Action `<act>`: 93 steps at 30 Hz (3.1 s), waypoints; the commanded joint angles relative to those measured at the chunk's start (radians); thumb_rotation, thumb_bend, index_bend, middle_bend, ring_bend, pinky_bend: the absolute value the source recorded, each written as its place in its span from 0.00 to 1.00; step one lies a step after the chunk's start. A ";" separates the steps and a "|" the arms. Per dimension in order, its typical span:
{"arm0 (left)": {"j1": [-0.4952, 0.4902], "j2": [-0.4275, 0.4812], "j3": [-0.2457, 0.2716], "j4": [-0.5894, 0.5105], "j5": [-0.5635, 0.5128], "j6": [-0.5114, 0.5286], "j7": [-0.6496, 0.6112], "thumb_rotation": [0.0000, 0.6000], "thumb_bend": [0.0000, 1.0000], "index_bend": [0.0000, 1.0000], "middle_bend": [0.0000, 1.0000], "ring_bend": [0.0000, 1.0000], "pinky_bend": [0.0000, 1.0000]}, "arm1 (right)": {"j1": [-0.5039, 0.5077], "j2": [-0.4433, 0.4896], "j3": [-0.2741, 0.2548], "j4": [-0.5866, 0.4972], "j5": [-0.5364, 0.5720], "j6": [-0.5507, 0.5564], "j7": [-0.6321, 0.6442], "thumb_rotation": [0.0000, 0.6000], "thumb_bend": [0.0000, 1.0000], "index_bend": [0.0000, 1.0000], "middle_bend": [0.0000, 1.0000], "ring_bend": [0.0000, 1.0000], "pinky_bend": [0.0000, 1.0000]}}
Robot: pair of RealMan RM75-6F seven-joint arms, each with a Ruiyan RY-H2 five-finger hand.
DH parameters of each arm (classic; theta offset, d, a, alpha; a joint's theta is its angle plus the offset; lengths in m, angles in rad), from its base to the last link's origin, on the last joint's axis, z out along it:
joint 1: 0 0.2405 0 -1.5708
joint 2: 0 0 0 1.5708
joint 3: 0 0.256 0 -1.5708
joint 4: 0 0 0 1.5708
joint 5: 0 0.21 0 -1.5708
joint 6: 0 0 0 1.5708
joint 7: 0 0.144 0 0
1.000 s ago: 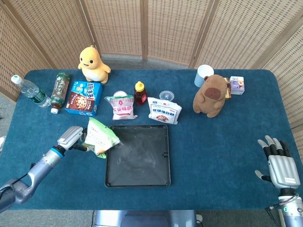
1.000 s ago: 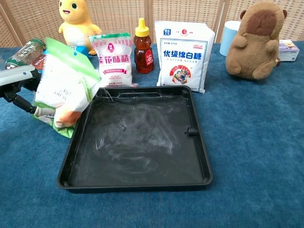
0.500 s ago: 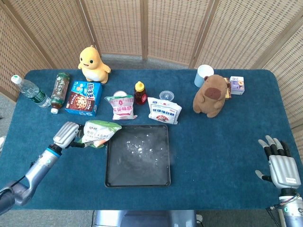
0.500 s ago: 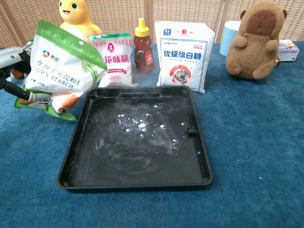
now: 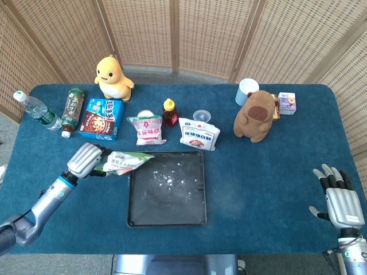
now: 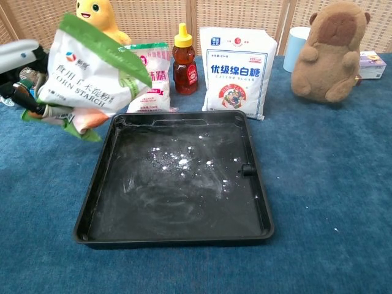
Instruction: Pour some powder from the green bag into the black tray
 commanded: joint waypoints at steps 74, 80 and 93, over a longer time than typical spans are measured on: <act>-0.251 0.164 0.021 -0.171 0.339 -0.101 1.075 1.00 0.51 0.94 0.82 0.73 0.70 | 0.004 0.000 0.000 0.017 0.009 -0.016 0.014 1.00 0.00 0.14 0.00 0.00 0.00; -0.158 0.125 -0.001 -0.123 0.221 0.006 0.930 1.00 0.51 0.94 0.82 0.73 0.71 | 0.006 -0.002 0.001 0.019 0.013 -0.018 0.012 1.00 0.00 0.14 0.00 0.00 0.00; 0.033 0.044 -0.047 -0.145 -0.076 0.062 0.615 1.00 0.51 0.94 0.82 0.75 0.73 | 0.010 -0.015 -0.004 0.018 0.015 -0.026 -0.016 1.00 0.00 0.14 0.00 0.00 0.00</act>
